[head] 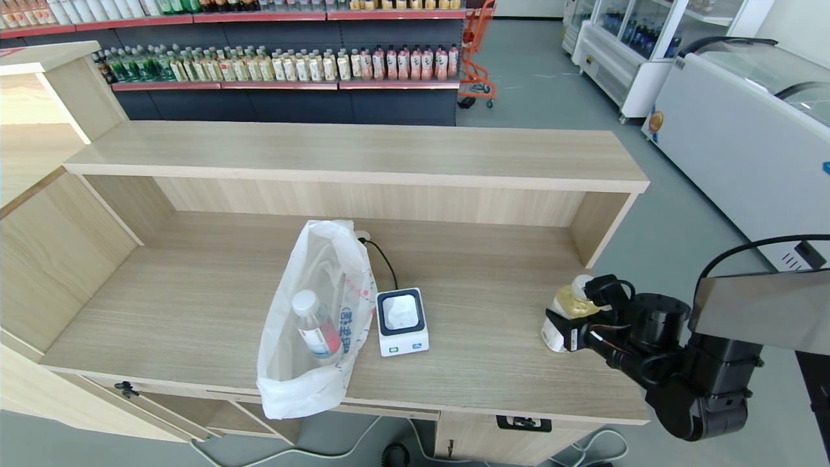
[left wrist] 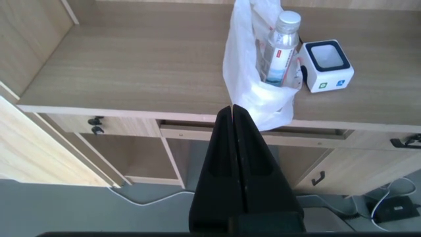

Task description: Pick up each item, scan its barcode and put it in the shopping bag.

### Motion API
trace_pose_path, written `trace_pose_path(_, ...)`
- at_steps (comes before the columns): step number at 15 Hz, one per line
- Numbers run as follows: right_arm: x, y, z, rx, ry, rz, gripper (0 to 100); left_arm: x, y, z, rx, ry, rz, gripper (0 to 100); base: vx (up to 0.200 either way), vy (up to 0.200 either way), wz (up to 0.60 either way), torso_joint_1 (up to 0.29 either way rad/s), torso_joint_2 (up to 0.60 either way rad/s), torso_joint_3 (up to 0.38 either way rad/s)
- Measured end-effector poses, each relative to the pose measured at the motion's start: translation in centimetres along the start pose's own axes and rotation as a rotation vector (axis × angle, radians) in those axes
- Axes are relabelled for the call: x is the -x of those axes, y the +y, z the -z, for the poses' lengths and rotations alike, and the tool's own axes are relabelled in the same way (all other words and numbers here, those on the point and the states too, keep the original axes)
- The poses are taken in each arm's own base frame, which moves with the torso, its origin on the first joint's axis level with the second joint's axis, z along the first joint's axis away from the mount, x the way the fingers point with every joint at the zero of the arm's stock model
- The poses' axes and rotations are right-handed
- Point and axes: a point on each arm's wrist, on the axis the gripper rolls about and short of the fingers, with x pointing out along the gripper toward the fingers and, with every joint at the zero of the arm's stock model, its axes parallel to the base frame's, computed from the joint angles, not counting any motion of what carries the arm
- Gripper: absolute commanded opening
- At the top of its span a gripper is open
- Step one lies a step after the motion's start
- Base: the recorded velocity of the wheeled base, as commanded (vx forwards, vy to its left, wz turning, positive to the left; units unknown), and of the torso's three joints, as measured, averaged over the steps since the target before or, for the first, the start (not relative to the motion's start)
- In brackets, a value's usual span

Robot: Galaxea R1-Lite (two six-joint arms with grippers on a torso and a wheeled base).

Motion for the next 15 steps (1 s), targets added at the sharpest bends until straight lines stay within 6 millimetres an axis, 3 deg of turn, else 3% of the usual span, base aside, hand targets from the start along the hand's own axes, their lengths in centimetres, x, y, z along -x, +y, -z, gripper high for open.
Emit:
trace_pose_path(3,1.6,-0.5,-2.4,-0.043,-0.04,-0.007,0,0.0,0.0,0.0,0.0,0.0,0.0,0,0.0,0.0,0.0,0.0,0.0,0.0)
trace_pose_path(8,5.5,-0.8,-6.9,-0.213,0.033,-0.088,0,0.0,0.0,0.0,0.0,0.0,0.0,0,0.0,0.0,0.0,0.0,0.0,0.0)
trace_pose_path(11,8.6,-0.6,-12.1,-0.352,0.068,-0.311,0,0.0,0.0,0.0,0.0,0.0,0.0,0,0.0,0.0,0.0,0.0,0.0,0.0)
trace_pose_path(15,14.8,0.2,-18.9,-0.424,-0.015,-0.776,0,0.0,0.0,0.0,0.0,0.0,0.0,0,0.0,0.0,0.0,0.0,0.0,0.0)
